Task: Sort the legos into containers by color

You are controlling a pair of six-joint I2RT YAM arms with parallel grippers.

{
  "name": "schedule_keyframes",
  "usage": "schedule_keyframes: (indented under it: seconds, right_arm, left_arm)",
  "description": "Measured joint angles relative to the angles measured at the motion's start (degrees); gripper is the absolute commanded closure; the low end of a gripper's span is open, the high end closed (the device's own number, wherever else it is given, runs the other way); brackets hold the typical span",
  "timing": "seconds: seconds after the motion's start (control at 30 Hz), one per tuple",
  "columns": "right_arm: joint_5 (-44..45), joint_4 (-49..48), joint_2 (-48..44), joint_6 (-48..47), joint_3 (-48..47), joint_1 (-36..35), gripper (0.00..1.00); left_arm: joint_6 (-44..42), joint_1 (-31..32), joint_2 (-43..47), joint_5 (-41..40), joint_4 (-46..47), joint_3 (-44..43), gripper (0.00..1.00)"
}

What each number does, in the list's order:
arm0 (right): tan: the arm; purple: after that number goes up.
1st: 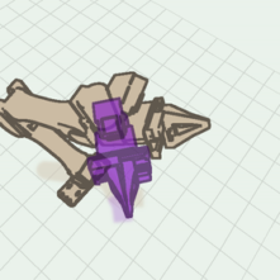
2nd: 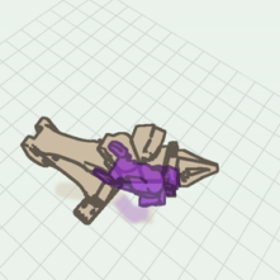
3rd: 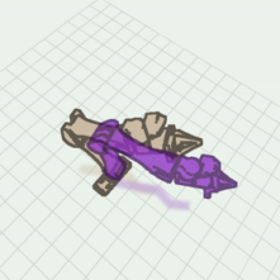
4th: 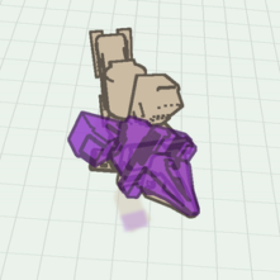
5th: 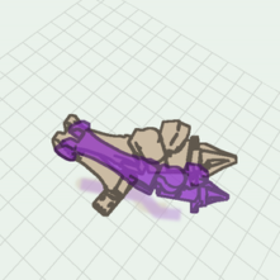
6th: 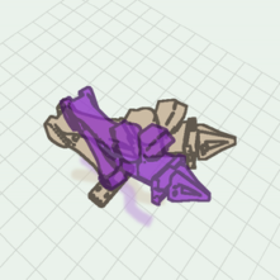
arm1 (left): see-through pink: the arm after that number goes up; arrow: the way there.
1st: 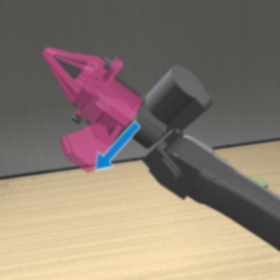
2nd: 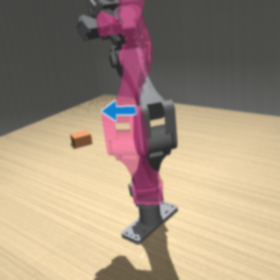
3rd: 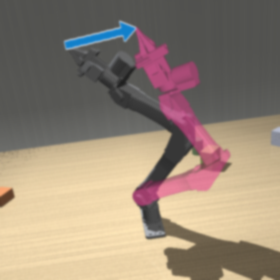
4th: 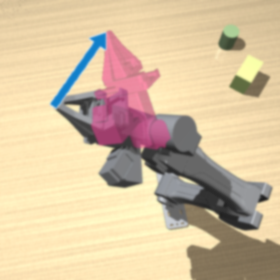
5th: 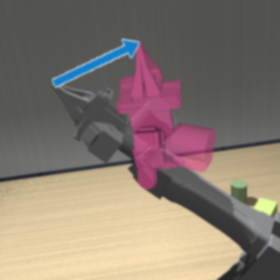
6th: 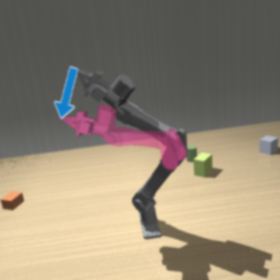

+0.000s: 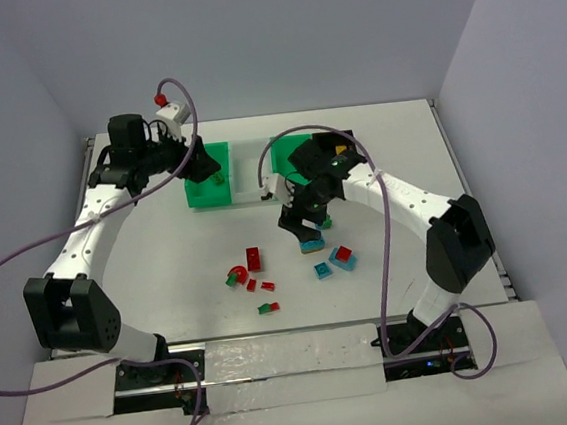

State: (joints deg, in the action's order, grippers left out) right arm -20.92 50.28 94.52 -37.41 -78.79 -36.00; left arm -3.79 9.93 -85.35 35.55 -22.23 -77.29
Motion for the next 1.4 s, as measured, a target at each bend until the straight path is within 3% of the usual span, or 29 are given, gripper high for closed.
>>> schedule_keyframes:
  seconds: [0.23, 0.57, 0.83, 1.13, 1.27, 1.4]
  right_arm:
    - [2.01, 0.33, 5.61, -5.13, 0.45, -1.69, 0.19]
    - [5.51, -2.13, 10.39, -8.94, 3.28, -2.0, 0.25]
    - [7.08, -4.67, 11.04, -10.96, 5.28, -2.13, 0.49]
    - [7.51, -7.2, 9.94, -12.14, 7.77, -2.16, 0.96]
    - [3.91, -5.58, 7.52, -10.01, 7.47, -1.48, 1.0]
    - [-7.13, -3.47, 3.25, -3.68, 1.57, 2.05, 1.0]
  left_arm:
    - [2.04, -2.96, 0.25, 5.85, -0.7, 3.12, 0.08]
    - [2.73, -3.13, 2.49, 7.43, -0.48, 4.91, 0.08]
    - [2.71, -3.28, 2.51, 7.57, -0.33, 5.12, 0.08]
    - [2.97, -3.78, 2.51, 8.07, 0.21, 6.45, 0.11]
    - [3.08, -4.23, 2.66, 9.82, 1.94, 8.04, 0.11]
    - [3.19, -4.41, 4.76, 14.06, 5.21, 12.83, 0.09]
